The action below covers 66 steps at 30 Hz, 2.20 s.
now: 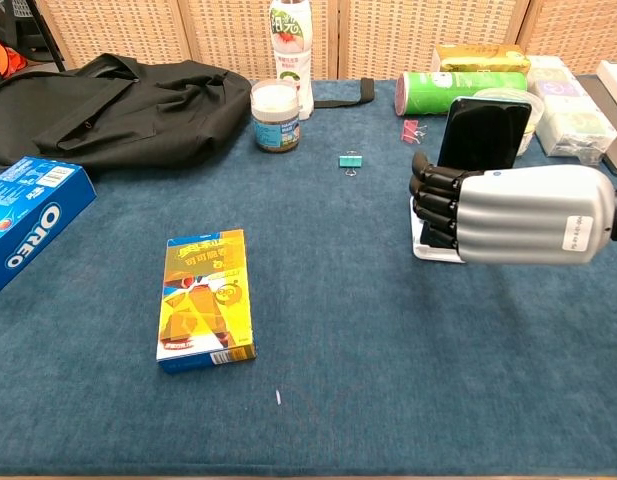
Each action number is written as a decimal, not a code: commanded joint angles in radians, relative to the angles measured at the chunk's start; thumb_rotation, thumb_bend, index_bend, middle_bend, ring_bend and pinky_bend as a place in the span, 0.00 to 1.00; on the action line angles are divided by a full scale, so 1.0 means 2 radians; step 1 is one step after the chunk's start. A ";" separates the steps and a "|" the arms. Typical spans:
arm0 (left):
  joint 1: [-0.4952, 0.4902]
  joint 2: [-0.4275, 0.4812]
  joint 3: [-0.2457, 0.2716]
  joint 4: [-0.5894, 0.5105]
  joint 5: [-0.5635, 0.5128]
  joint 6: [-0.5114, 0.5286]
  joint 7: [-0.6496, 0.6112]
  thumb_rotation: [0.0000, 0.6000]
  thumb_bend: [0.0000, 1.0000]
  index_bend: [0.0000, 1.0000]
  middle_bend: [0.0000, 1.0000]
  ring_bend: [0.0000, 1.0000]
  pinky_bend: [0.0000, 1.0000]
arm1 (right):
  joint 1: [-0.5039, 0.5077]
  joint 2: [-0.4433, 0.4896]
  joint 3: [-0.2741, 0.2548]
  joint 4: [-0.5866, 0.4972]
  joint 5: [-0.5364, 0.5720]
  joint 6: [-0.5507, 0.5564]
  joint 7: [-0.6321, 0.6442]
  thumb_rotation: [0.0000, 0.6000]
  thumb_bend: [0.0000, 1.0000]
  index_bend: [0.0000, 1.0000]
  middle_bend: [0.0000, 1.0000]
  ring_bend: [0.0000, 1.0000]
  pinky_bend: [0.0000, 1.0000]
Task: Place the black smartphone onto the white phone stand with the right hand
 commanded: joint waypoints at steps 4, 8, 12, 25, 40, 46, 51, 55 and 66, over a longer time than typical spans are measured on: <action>0.000 0.000 0.001 0.000 0.001 0.000 0.001 1.00 0.00 0.00 0.00 0.00 0.00 | -0.006 -0.001 0.002 -0.007 0.012 -0.006 -0.012 1.00 0.26 0.43 0.32 0.20 0.23; 0.000 0.000 0.001 0.000 0.001 0.000 0.001 1.00 0.00 0.00 0.00 0.00 0.00 | -0.008 -0.001 0.003 -0.010 0.016 -0.006 -0.017 1.00 0.26 0.35 0.24 0.13 0.21; 0.000 0.000 0.001 0.000 0.001 0.000 0.000 1.00 0.00 0.00 0.00 0.00 0.00 | -0.011 -0.001 0.004 -0.014 0.021 -0.006 -0.022 1.00 0.26 0.31 0.21 0.10 0.19; 0.001 0.003 0.003 0.002 0.006 0.003 -0.007 1.00 0.00 0.00 0.00 0.00 0.00 | -0.030 0.043 0.010 -0.070 0.031 0.030 -0.029 1.00 0.23 0.19 0.13 0.05 0.16; 0.004 0.007 0.007 0.005 0.019 0.012 -0.015 1.00 0.00 0.00 0.00 0.00 0.00 | -0.080 0.110 0.034 -0.041 0.083 0.221 0.211 1.00 0.14 0.01 0.02 0.00 0.15; 0.006 0.008 0.006 0.008 0.017 0.017 -0.020 1.00 0.00 0.00 0.00 0.00 0.00 | -0.135 0.143 0.054 -0.084 0.211 0.199 0.332 1.00 0.00 0.00 0.00 0.00 0.14; 0.005 0.007 0.005 0.007 0.015 0.015 -0.015 1.00 0.00 0.00 0.00 0.00 0.00 | -0.186 0.154 0.061 -0.152 0.288 0.198 0.384 1.00 0.00 0.00 0.00 0.00 0.11; 0.006 0.003 0.006 0.007 0.016 0.015 -0.007 1.00 0.00 0.00 0.00 0.00 0.00 | -0.247 0.156 0.060 -0.243 0.351 0.222 0.462 1.00 0.00 0.00 0.00 0.00 0.07; 0.005 -0.007 0.000 0.005 0.002 0.010 0.013 1.00 0.00 0.00 0.00 0.00 0.00 | -0.337 0.140 0.017 -0.338 0.382 0.243 0.445 1.00 0.00 0.00 0.00 0.00 0.01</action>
